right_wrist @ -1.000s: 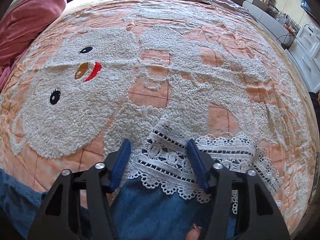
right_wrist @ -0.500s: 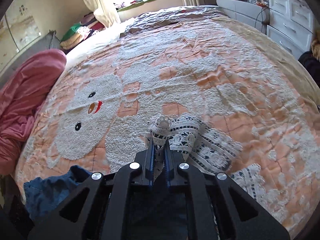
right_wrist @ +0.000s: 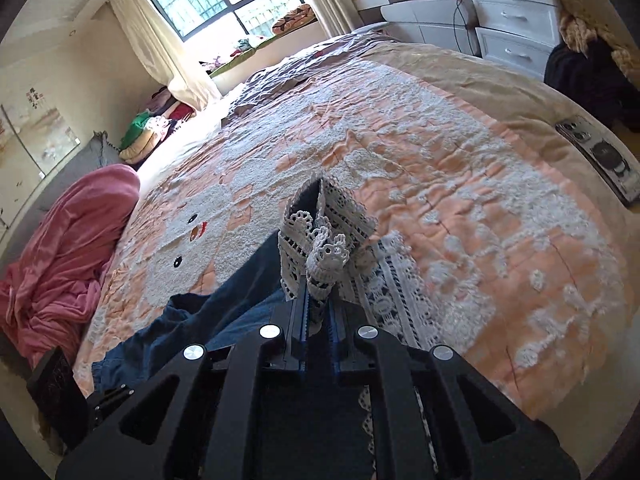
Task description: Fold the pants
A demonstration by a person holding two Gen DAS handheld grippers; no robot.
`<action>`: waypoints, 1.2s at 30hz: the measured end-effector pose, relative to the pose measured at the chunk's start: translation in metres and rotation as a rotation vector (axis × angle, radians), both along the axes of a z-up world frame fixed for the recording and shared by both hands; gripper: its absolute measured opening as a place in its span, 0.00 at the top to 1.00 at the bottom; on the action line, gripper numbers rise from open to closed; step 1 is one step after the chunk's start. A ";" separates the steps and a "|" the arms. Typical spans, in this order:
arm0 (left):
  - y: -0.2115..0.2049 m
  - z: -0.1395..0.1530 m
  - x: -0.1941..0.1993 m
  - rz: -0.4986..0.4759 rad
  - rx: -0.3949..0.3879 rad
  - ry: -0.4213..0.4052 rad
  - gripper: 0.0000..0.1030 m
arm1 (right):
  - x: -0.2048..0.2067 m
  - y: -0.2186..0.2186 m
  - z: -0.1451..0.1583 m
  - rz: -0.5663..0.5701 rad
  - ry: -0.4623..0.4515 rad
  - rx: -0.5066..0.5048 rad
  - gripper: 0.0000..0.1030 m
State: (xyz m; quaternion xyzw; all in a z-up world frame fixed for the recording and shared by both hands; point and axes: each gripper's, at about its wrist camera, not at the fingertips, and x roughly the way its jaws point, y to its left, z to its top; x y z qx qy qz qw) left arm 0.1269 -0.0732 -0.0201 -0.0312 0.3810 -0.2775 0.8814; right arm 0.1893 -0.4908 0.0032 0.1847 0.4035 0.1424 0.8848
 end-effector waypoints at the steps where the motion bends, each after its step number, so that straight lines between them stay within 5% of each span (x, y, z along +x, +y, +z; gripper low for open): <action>1: -0.001 0.001 -0.003 -0.007 0.008 -0.008 0.99 | -0.006 -0.006 -0.002 -0.008 0.008 0.019 0.93; 12: -0.010 -0.001 -0.026 -0.074 0.055 -0.044 0.99 | -0.067 -0.035 -0.027 0.001 0.095 0.079 0.93; 31: -0.043 -0.024 -0.053 -0.164 0.227 -0.061 0.96 | -0.080 -0.057 -0.071 -0.039 0.193 0.059 0.92; 34: -0.042 -0.027 -0.054 -0.161 0.231 -0.050 0.96 | -0.081 -0.063 -0.069 -0.039 0.202 0.091 0.85; 36: -0.041 -0.027 -0.055 -0.160 0.230 -0.048 0.96 | -0.085 -0.070 -0.061 -0.063 0.186 0.063 0.66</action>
